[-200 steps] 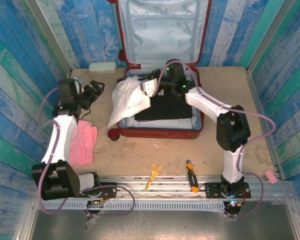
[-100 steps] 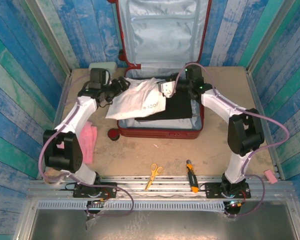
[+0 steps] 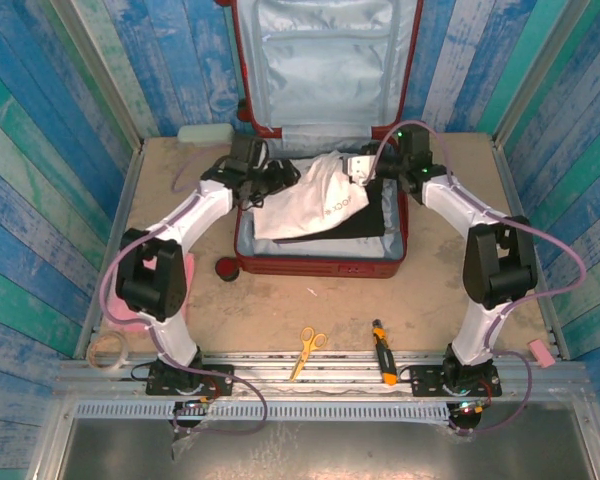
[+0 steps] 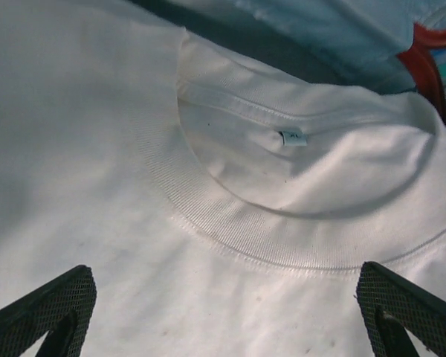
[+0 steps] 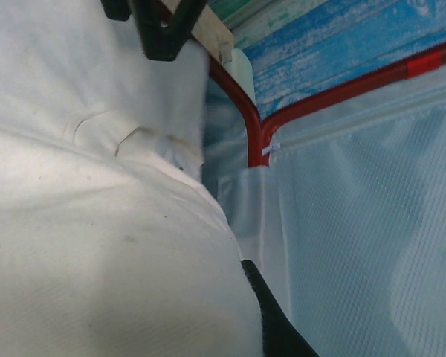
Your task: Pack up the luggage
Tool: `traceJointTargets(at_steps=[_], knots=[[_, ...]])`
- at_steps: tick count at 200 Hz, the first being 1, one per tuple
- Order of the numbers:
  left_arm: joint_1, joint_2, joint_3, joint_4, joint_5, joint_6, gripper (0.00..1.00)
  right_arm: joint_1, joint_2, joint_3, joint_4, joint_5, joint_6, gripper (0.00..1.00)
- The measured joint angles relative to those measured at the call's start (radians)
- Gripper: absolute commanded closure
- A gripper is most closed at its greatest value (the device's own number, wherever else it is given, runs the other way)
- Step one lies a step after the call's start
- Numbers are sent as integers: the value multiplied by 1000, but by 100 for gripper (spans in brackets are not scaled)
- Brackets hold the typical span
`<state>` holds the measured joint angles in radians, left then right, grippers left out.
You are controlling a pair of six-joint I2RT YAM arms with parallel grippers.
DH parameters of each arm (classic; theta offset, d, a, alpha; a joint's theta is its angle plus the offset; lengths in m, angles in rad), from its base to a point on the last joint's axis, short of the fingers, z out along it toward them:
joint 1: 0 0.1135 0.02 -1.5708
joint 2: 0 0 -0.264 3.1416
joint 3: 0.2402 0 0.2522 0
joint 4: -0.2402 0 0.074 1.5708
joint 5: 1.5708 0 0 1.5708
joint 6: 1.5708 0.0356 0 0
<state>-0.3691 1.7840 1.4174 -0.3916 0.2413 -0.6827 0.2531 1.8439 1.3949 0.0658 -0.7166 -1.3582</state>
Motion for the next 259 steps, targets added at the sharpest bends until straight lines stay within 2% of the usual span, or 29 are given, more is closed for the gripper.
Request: traceJointTargets(at_steps=[20, 29, 36, 47, 60, 75, 81, 115, 145, 175, 220, 242, 259], knots=[[-21, 37, 14, -4, -4, -10, 7, -19, -2, -3, -24, -4, -19, 99], [-26, 49, 16, -8, -5, -12, 7, -21, -6, -4, -40, -2, -34, 96], [-29, 56, 16, -10, -5, -13, 7, -22, -11, -4, -53, -1, -47, 88], [-31, 68, 21, -18, -9, -13, 7, -21, -19, -4, -71, 6, -67, 66], [-30, 80, 34, -30, -23, -12, 7, -19, -26, -4, -80, 30, -97, 55], [-30, 89, 49, -48, -44, -3, 7, -18, -32, -11, -72, 73, -131, 32], [-30, 89, 53, -53, -53, 0, 7, -18, -38, -26, -53, 96, -134, 27], [-30, 89, 75, -71, -86, 26, 7, -9, -56, -89, 54, 225, -129, 21], [-30, 89, 81, -86, -107, 58, 6, 14, -56, -87, 130, 406, -97, 20], [-29, 89, 95, -119, -127, 115, 6, 32, -81, -98, 119, 546, -39, 18], [-37, 87, 118, -143, -120, 221, 6, 28, -226, -190, 97, 738, 18, 17], [-69, 87, 134, -170, -120, 275, 6, 27, -233, -175, 93, 847, 56, 17], [-112, 87, 155, -182, -119, 308, 6, 26, -214, -113, 59, 941, 153, 15]])
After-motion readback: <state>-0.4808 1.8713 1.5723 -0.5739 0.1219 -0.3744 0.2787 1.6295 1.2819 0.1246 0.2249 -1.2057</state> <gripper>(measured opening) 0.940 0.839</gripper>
